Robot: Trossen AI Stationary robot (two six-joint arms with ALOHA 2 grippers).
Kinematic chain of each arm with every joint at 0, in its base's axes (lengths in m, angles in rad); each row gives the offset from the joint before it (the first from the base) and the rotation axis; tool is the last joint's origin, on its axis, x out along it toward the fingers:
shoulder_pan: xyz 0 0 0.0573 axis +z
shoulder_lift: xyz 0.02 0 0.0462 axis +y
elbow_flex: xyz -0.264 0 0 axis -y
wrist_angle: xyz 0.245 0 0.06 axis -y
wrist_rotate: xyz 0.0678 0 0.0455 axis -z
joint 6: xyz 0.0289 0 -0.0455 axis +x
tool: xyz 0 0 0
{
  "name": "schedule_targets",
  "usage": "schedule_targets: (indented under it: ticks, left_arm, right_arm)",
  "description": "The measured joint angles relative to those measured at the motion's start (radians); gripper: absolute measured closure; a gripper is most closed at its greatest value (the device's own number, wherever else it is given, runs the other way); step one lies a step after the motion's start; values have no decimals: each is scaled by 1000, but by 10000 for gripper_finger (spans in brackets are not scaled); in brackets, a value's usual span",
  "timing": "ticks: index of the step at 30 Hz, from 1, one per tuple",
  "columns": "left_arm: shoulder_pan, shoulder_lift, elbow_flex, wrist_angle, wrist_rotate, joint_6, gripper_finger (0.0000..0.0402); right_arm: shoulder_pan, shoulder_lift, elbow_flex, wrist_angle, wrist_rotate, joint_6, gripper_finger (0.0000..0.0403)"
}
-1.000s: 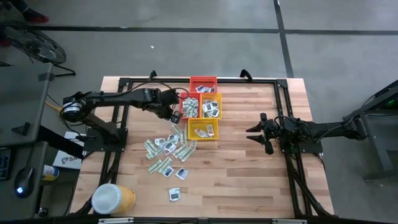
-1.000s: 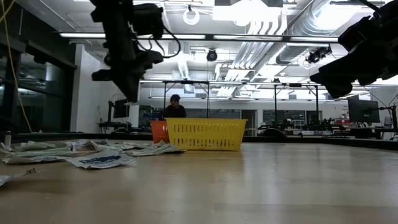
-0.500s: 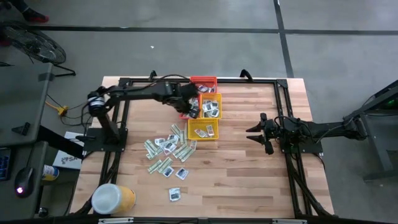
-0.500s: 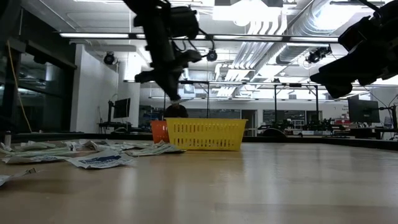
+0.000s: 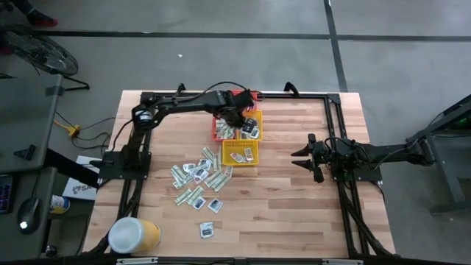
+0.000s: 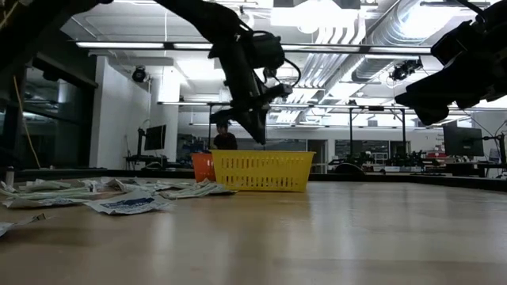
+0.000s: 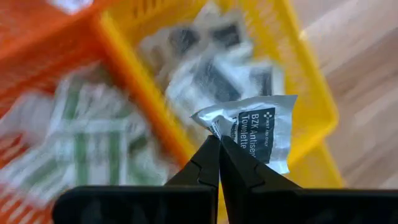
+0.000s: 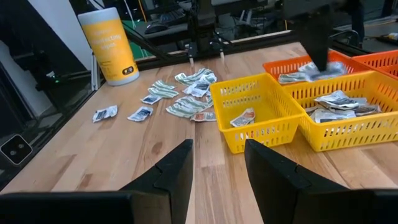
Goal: Pick & Place First Aid Supplies
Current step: Put the towelette pack into the top yellow bin, then put the bandage into the bottom orange bin
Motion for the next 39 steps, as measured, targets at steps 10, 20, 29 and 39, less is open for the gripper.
schedule_targets:
  ticks: [10, 20, 29, 39]
  left_arm:
    - [5, 72, 46, 6, -2, -21, 398]
    - [5, 72, 46, 5, -14, -4, 329]
    - [3, 32, 46, -56, -21, 73, 296]
    - [-32, -79, -8, -290, -59, 204, 296]
  right_arm:
    - [0, 1, 0, 0, 0, 0, 263]
    - [0, 1, 0, 0, 0, 0, 263]
    - [0, 1, 0, 0, 0, 0, 263]
    - [0, 1, 0, 0, 0, 0, 263]
